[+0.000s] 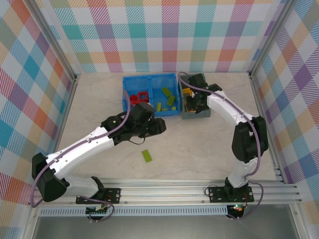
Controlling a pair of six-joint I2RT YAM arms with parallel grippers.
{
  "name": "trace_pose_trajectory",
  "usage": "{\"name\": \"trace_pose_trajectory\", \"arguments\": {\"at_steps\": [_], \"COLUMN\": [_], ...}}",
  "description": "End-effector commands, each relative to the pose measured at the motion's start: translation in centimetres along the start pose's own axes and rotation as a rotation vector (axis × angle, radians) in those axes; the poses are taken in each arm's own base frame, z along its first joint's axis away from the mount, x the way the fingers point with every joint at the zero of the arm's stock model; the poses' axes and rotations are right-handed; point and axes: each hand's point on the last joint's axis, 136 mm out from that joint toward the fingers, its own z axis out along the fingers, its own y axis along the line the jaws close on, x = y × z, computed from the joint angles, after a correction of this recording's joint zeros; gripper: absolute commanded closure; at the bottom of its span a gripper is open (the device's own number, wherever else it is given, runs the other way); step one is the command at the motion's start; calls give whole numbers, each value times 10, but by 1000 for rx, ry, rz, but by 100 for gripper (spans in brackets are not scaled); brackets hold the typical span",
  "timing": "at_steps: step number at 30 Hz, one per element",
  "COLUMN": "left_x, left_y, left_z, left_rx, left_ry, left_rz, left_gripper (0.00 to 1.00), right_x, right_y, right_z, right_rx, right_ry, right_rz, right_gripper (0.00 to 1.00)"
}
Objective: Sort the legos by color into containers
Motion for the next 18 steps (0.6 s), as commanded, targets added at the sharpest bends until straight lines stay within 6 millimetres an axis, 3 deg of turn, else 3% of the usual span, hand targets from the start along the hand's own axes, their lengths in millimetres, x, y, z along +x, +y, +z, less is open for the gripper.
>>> {"name": "trace_pose_trajectory", "arguments": {"at_steps": [1,9,14,18], "left_x": [-20,-12,-6,-2], "left_y": [-42,-41,-43,-47], "left_z": [-4,-1,1,4], "left_rx": [83,51,51,51], "left_ry": [-96,-90,-89,-83], "left_rz": [47,75,81,89], "left_gripper": [48,48,48,47], "right_x": [-18,-28,-28,-29], "right_y": [-15,-31,-32,-27], "right_z": [20,55,65,68], "right_rx": [104,195,153,129], "right_ry": [46,114,114,121], "right_rz": [21,16,29,25], "right_gripper": [74,73,71,57]}}
